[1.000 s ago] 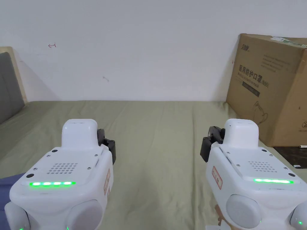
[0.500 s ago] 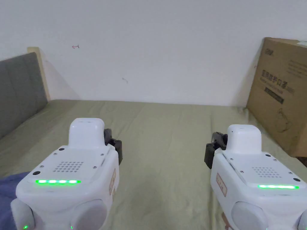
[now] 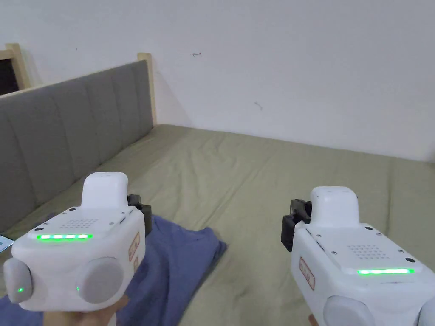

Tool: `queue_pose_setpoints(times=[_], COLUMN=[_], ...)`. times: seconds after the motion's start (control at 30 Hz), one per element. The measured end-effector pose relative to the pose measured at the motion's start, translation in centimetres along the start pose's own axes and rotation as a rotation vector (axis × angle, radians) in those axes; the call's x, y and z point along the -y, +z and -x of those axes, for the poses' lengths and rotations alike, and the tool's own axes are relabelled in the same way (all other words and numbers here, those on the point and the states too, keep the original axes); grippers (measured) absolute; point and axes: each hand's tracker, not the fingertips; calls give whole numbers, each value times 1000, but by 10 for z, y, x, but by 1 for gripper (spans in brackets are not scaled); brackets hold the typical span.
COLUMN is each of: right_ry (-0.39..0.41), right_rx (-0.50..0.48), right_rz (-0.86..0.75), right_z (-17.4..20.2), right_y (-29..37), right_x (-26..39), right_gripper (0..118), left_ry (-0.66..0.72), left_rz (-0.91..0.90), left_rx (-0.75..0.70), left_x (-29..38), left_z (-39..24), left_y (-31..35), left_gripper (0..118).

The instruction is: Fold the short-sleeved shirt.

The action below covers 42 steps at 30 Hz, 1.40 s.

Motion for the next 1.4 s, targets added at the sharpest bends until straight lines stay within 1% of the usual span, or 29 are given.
queue_pose_setpoints(times=[0.03,0.07,0.1,0.13,0.17,0.2,0.23,0.27,0.33,0.47,0.5,0.53,0.57,0.6,0.63,0.67,0.7,0.73,0.83,0.87,0.9,0.93,0.97,1.07,1.13,1.17,1.23,1.3,1.4], right_ry=[1,-1,-5,-10,-12,-14,-16,-18,-32,-57,-57,-58,-61,-66,-73,-80,-83,-85,-108,-125,-142,-152,-162,-225,-221,-206,-195,-224,-262], right_rx=[-2,-6,-8,-7,-4,5,12,16,27,44,50,54,56,58,58,57,59,64,72,71,73,75,80,85,101,116,131,146,164], right_rz=[12,27,43,54,70,90,106,119,150,203,219,231,241,253,267,276,283,290,307,311,315,316,317,292,277,267,251,231,212], right_z=[1,1,0,-2,-3,-4,-6,-9,-14,-23,-25,-27,-30,-32,-35,-38,-40,-42,-48,-51,-53,-55,-58,-68,-73,-75,-81,-90,-105], right_y=[-4,-7,-12,-15,-20,-26,-32,-36,-47,-68,-73,-76,-79,-82,-85,-86,-88,-89,-88,-87,-86,-84,-82,-70,-62,-58,-47,-35,-18], right_x=[3,6,9,13,17,20,23,27,33,47,50,54,57,60,62,65,67,69,72,72,71,70,69,62,57,54,50,46,41], right_gripper=[0,0,0,0,0,0,0,0,0,0,0,0,0,0,0,0,0,0,0,0,0,0,0,0,0,0,0,0,0], left_ry=[-12,-17,7,24,47,68,80,83,94,83,83,66,49,21,-29,-3,12,6,-22,-13,14,24,86,102,89,56,48,91,101], left_rz=[67,111,150,204,274,320,338,347,442,567,616,654,676,722,707,689,707,709,700,689,677,687,709,715,696,676,650,589,509], left_rx=[-9,-12,18,29,39,33,22,12,-3,45,50,66,74,57,25,34,19,13,-2,-18,-54,-92,-6,-1,11,11,25,72,134], left_x=[6,13,21,29,38,48,57,64,81,111,118,125,133,141,144,137,130,129,130,126,122,119,118,108,94,86,68,42,2], left_z=[4,6,11,16,20,22,24,26,28,23,20,17,15,11,8,6,5,3,2,2,5,9,14,20,16,12,7,4,-15], left_y=[-16,-31,-48,-62,-79,-96,-107,-116,-142,-186,-196,-205,-212,-220,-222,-220,-220,-219,-223,-217,-215,-214,-215,-207,-200,-195,-185,-175,-166], left_gripper=[0,5,23,55,97,110,110,108,109,108,104,95,89,90,90,90,90,86,60,41,19,7,7,7,7,7,7,7,7])
